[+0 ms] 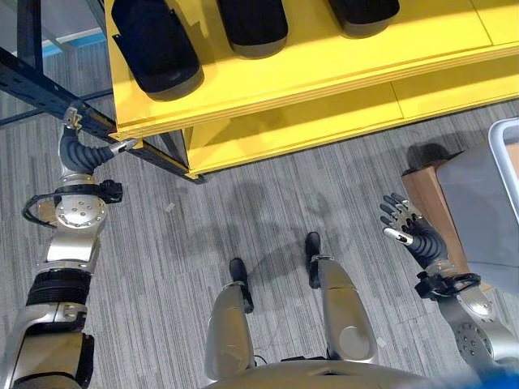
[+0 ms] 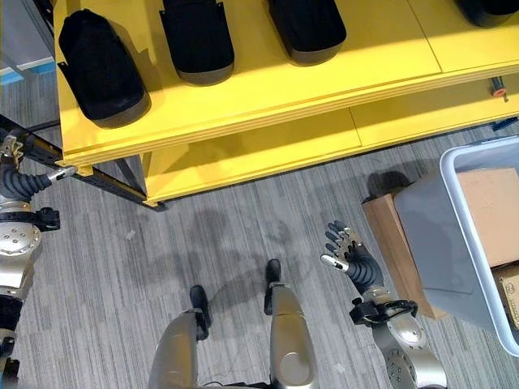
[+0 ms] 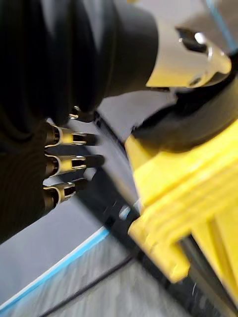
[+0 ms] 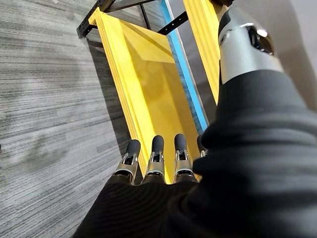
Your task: Move parts from the plastic box to the shelf.
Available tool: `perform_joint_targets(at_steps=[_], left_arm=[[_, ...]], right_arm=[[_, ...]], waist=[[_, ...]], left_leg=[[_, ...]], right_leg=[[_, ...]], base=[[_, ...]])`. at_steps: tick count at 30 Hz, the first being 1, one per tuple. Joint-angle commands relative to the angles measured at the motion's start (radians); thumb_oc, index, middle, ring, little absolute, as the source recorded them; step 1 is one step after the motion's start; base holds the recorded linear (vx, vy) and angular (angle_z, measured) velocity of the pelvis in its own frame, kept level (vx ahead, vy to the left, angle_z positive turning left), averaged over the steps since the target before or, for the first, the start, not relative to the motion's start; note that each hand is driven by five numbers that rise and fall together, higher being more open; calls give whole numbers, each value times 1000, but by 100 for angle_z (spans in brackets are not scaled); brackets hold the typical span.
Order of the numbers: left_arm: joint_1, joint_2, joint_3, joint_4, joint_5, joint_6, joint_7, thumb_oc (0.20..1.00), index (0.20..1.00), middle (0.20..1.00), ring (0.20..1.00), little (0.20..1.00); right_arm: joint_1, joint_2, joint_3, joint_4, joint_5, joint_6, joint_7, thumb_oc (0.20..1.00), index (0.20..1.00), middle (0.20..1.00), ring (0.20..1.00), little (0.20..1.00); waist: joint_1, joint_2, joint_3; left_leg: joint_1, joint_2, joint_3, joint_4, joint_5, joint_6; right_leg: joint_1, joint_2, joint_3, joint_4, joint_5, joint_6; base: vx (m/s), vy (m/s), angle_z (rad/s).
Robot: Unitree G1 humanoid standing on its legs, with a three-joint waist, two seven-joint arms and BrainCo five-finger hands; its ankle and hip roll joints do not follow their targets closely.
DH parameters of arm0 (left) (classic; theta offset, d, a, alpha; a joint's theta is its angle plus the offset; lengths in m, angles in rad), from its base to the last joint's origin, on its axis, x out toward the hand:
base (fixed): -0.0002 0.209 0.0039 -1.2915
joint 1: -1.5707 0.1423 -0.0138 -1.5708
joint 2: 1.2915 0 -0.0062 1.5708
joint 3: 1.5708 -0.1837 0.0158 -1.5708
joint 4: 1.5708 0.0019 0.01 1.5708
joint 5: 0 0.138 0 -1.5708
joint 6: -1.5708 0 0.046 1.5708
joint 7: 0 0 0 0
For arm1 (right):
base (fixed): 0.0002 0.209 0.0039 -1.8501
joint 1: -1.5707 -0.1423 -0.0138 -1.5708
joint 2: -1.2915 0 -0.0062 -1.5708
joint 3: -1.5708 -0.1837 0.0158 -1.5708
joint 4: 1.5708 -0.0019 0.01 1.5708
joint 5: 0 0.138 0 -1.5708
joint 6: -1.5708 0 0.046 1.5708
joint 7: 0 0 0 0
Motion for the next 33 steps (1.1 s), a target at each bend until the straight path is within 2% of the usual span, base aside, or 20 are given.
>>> perform_joint_targets(at_steps=[1, 5, 9, 12, 14, 15, 18, 21, 23, 24, 28, 30, 32, 33], left_arm=[[-32, 10, 29, -20, 37, -82, 24, 1000, 1000, 1000, 1000, 1000], [-45, -8, 5, -128, 52, -112, 16, 1000, 1000, 1000, 1000, 1000], [33, -45, 18, -288, 24, -154, -36, 1000, 1000, 1000, 1000, 1000], [139, -105, 31, -413, -95, -193, -114, 1000, 1000, 1000, 1000, 1000], [141, -106, 33, -415, -95, -192, -114, 1000, 1000, 1000, 1000, 1000], [206, -143, 32, -486, -159, -202, -159, 1000, 1000, 1000, 1000, 1000], [297, -187, 30, -565, -257, -205, -224, 1000, 1000, 1000, 1000, 1000], [384, -218, 23, -631, -299, -199, -267, 1000, 1000, 1000, 1000, 1000], [471, -245, -24, -660, -377, -178, -335, 1000, 1000, 1000, 1000, 1000], [471, -245, -23, -660, -377, -178, -335, 1000, 1000, 1000, 1000, 1000], [542, -270, -121, -638, -497, -117, -430, 1000, 1000, 1000, 1000, 1000], [559, -269, -125, -632, -508, -104, -444, 1000, 1000, 1000, 1000, 1000], [604, -285, -117, -616, -503, -89, -451, 1000, 1000, 1000, 1000, 1000], [604, -285, -117, -616, -503, -89, -451, 1000, 1000, 1000, 1000, 1000]], right_arm=[[32, -12, -36, -60, -6, -43, 1, 1000, 1000, 1000, 1000, 1000], [36, -13, -48, -77, -5, -53, -1, 1000, 1000, 1000, 1000, 1000], [60, -17, -66, -109, -10, -60, 7, 1000, 1000, 1000, 1000, 1000], [63, -15, -71, -123, -20, -65, 9, 1000, 1000, 1000, 1000, 1000], [64, -16, -70, -123, -20, -65, 9, 1000, 1000, 1000, 1000, 1000], [65, -14, -73, -135, -30, -69, 8, 1000, 1000, 1000, 1000, 1000], [65, -12, -69, -145, -39, -72, 8, 1000, 1000, 1000, 1000, 1000], [50, -10, -59, -149, -48, -81, 2, 1000, 1000, 1000, 1000, 1000], [40, -7, -52, -145, -53, -92, -5, 1000, 1000, 1000, 1000, 1000], [40, -7, -52, -146, -53, -92, -5, 1000, 1000, 1000, 1000, 1000], [19, 3, -16, -117, -47, -86, -11, 1000, 1000, 1000, 1000, 1000], [14, 2, -13, -120, -50, -84, -14, 1000, 1000, 1000, 1000, 1000], [-1, 6, -17, -121, -75, -83, -26, 1000, 1000, 1000, 1000, 1000], [-1, 6, -17, -121, -75, -83, -26, 1000, 1000, 1000, 1000, 1000]], waist=[[-16, 5, -60], [-20, 5, -63], [-20, 7, -62], [-13, 9, -65], [-14, 9, -65], [-10, 12, -68], [-2, 16, -74], [8, 21, -81], [17, 31, -111], [16, 30, -112], [22, 48, -158], [22, 49, -164], [25, 39, -172], [25, 39, -174]], left_leg=[[42, 37, -74, 53, -49, -11], [55, 38, -72, 43, -48, -13], [73, 44, -71, 35, -46, -13], [90, 48, -71, 14, -38, -13], [92, 48, -71, 13, -37, -13], [110, 47, -72, -10, -28, -15], [140, 50, -76, -51, -11, -16], [181, 56, -83, -113, 19, -18], [257, 65, -84, -230, 73, -18], [256, 64, -84, -235, 80, -17], [335, 86, -87, -328, 128, -21], [349, 91, -89, -328, 125, -19], [373, 84, -97, -259, 80, -4], [369, 83, -98, -259, 84, -3]], right_leg=[[44, -83, 44, -64, 62, 119], [51, -80, 45, -67, 62, 120], [57, -78, 48, -66, 61, 120], [73, -77, 46, -74, 62, 118], [74, -76, 46, -74, 62, 118], [93, -76, 43, -85, 62, 117], [123, -72, 36, -99, 61, 115], [166, -65, 19, -129, 62, 112], [235, -56, -11, -185, 65, 112], [235, -57, -12, -190, 71, 111], [310, -48, -48, -243, 64, 110], [310, -46, -48, -223, 50, 108], [338, -38, -26, -150, -3, 100], [336, -39, -26, -153, 1, 100]], base=[[0, 0, 0], [0, 0, 0], [1, -5, -1], [5, -27, -6], [1, -7, -2], [0, 0, 0], [30, -33, 5], [46, -46, 9], [77, -53, 20], [59, -31, 29], [58, -29, 20], [49, -24, 13], [75, -53, 1], [91, -102, 1]])
